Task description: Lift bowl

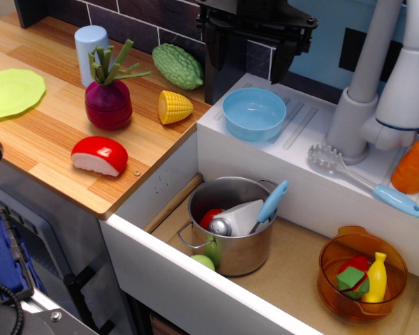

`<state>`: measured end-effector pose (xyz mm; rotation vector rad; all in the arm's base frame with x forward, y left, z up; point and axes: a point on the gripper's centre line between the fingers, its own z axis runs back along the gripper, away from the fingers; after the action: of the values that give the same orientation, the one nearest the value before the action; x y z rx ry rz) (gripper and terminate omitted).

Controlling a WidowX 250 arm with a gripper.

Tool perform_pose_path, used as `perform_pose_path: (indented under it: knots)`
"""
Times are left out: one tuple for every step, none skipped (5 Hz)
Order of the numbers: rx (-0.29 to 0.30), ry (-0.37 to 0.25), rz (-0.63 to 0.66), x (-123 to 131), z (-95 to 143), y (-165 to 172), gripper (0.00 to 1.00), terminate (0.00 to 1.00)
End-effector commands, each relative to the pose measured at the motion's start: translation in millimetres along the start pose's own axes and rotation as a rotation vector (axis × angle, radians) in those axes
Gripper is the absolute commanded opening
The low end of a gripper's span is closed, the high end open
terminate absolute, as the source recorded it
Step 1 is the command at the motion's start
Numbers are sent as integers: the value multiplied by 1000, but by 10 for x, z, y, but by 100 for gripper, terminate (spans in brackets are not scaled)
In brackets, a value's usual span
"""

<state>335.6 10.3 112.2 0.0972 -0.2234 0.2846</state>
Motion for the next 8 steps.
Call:
perform_pose_path:
  knots:
    - [0,0,0,0,0,0,100,0]
    - [-56,-25,-232,18,-14,-58,100,0]
    - [-109,-19,-444,90,-56,-115,100,0]
    - [-118,-72,-586,96,-191,-224,100,0]
    - [-145,-72,-626,86,-340,-279,100,0]
    - [-168,-96,-638,38,-491,-315,100,0]
    - [-194,-102,-638,5,-598,-319,100,0]
    - [-205,-118,-639,-38,-725,-303,100,0]
